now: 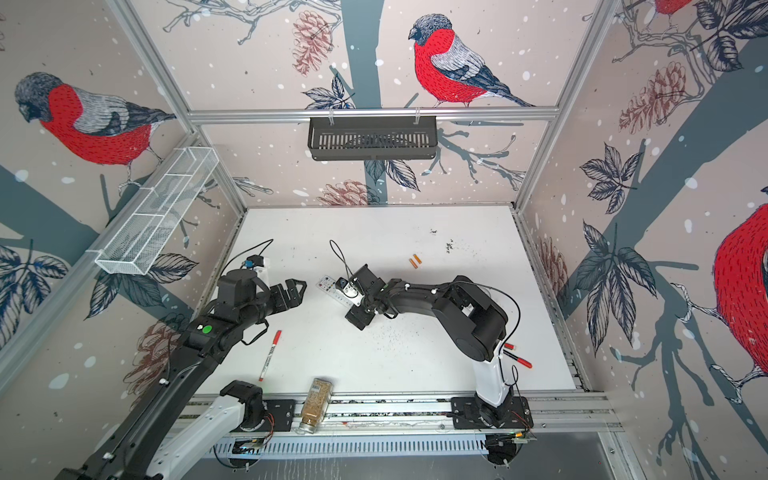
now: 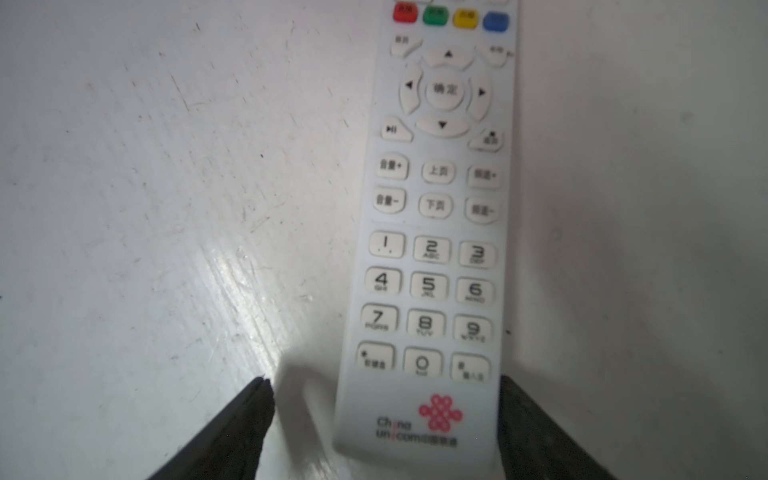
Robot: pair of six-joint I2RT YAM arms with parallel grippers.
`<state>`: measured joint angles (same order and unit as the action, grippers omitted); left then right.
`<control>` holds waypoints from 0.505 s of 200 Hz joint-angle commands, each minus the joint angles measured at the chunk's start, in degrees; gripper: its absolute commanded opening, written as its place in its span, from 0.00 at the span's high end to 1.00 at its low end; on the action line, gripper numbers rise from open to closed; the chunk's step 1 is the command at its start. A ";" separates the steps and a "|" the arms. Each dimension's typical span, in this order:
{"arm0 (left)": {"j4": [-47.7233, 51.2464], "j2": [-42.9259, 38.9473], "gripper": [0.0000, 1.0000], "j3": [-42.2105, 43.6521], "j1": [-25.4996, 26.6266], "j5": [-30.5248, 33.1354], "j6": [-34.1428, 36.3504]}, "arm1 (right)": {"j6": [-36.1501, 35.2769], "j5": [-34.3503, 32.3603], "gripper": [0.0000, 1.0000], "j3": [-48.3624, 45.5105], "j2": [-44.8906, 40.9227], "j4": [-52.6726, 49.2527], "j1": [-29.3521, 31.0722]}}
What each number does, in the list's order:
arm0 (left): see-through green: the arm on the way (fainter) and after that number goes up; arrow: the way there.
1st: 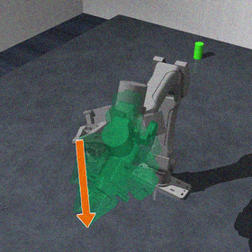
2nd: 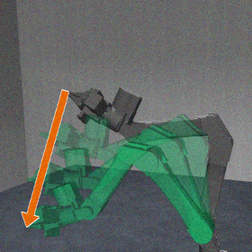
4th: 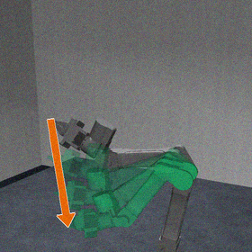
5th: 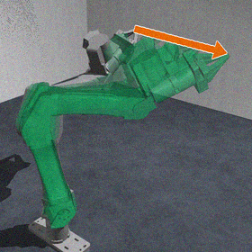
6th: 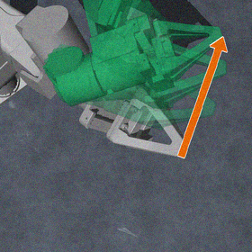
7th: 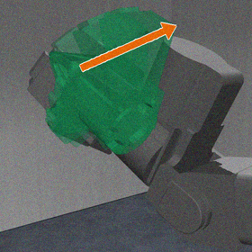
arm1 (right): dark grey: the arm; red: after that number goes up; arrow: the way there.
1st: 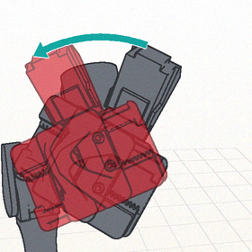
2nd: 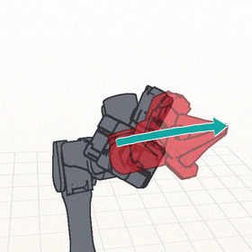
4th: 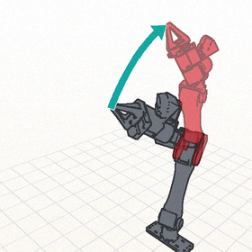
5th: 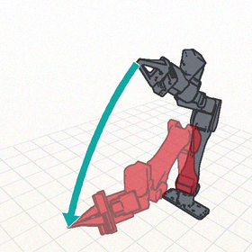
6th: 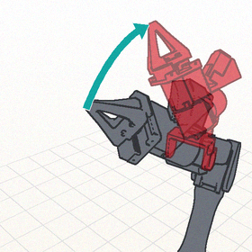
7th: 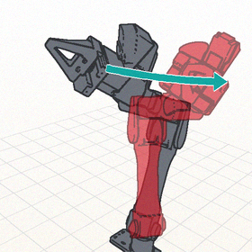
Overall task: Load the batteries into the remote control
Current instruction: 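Lower the right gripper and grasp the white remote at its end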
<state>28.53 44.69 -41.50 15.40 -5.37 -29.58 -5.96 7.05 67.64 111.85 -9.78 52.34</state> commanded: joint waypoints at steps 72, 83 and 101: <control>-4.28 -1.43 0.02 2.35 -0.17 -1.66 -0.01 | 2.82 -0.84 0.51 3.82 2.44 -2.51 -1.35; -4.90 -1.40 0.02 2.73 -0.19 -1.85 -0.19 | 3.04 -0.11 0.53 3.65 1.92 -2.15 -1.96; -6.75 -1.44 0.02 3.73 -0.17 -3.20 -0.49 | 3.41 3.35 0.57 2.88 0.20 -1.12 -3.56</control>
<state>25.71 43.35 -38.68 15.40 -6.48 -29.69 -4.16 6.24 70.91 113.95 -10.85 50.22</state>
